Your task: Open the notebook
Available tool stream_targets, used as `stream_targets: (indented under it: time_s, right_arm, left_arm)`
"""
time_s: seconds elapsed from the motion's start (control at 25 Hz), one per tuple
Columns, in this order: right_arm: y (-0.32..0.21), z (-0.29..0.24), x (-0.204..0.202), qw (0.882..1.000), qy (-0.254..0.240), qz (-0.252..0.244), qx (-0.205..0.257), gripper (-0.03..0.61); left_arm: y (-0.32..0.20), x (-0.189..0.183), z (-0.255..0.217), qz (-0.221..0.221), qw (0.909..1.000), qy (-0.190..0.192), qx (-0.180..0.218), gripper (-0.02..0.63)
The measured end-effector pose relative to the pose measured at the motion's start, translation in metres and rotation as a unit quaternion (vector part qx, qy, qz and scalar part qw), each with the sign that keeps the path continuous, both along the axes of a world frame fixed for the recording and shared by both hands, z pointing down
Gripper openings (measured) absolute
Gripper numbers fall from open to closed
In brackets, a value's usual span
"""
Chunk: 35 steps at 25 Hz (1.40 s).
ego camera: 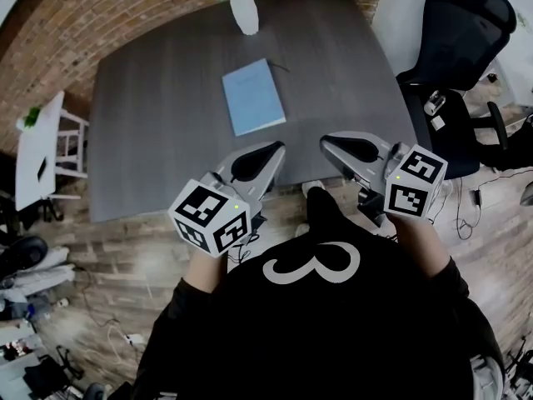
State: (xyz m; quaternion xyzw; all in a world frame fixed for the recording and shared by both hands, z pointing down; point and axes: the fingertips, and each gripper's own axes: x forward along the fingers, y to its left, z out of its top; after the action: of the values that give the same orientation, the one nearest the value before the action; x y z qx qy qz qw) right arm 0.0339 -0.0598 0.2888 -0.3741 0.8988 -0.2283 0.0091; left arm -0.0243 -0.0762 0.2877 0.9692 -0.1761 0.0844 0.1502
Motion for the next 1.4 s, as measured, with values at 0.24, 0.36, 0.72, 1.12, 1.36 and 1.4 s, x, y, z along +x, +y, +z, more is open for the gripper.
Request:
stream_targets:
  time_s: [0.24,0.36,0.72,1.12,1.36,1.4]
  right_arm:
    - [-0.023,0.024,0.022,0.999,-0.016,0.009,-0.027,0.002]
    - [-0.036,0.037,0.033,0.999,-0.023,0.012,-0.041,0.002]
    - [-0.068,0.08,0.06,0.994,-0.046,0.021,-0.094,0.002]
    - [-0.072,0.116,0.077,0.988,-0.069,0.045,-0.129,0.002]
    - [-0.068,0.122,0.089,0.986,-0.076,0.058,-0.134,0.002]
    - [-0.068,0.122,0.09,0.986,-0.077,0.059,-0.134,0.002]
  left_arm:
    - [-0.027,0.01,0.016,-0.022,0.9995,-0.024,0.0,0.018]
    - [-0.042,0.016,0.031,-0.034,0.9984,-0.044,0.01,0.018]
    - [-0.088,0.027,0.086,-0.048,0.9933,-0.105,0.006,0.08]
    - [-0.119,0.04,0.162,-0.043,0.9641,-0.255,0.058,0.233]
    - [-0.133,0.044,0.194,-0.054,0.9311,-0.344,0.11,0.262]
    - [-0.135,0.043,0.198,-0.058,0.9255,-0.356,0.115,0.262]
